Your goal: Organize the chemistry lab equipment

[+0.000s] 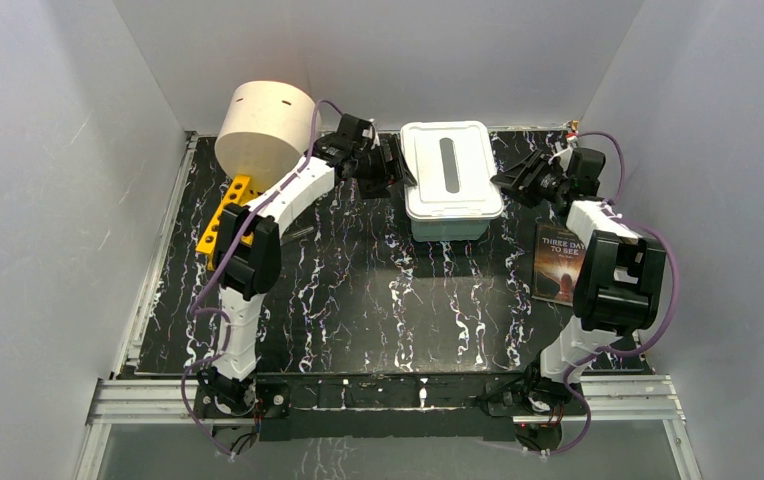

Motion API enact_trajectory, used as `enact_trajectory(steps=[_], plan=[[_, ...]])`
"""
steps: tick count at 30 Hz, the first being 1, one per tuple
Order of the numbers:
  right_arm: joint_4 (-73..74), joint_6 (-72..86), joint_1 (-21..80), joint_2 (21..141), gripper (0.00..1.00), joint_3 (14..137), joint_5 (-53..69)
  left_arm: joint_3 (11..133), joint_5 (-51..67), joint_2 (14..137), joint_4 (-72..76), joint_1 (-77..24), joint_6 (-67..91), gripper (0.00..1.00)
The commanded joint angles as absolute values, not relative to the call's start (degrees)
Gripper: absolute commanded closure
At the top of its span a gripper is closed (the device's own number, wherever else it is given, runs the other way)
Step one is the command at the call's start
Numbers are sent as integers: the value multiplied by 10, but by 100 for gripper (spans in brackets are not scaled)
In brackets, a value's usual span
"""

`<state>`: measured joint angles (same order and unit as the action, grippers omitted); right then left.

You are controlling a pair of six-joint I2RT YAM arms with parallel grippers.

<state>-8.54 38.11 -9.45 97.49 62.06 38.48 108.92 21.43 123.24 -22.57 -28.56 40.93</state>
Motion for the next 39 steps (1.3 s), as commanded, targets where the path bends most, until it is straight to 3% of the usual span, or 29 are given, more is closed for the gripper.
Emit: enact_trajectory(steps=[1,6,12,23,32,39], plan=[[-158,392,-99,926,35,620,414,1118,271,1197,-179,-276,381,16],[-211,405,-100,881,25,595,415,1118,262,1161,-181,-266,350,13],[-204,386,-83,850,25,585,406,1053,121,1066,-218,-263,252,14],[-171,337,92,827,28,626,242,797,-60,867,-227,-251,188,19],[-182,324,197,839,29,638,185,629,-63,796,-197,-232,130,30],[-180,324,269,858,30,641,168,571,-31,821,-110,-207,27,35]])
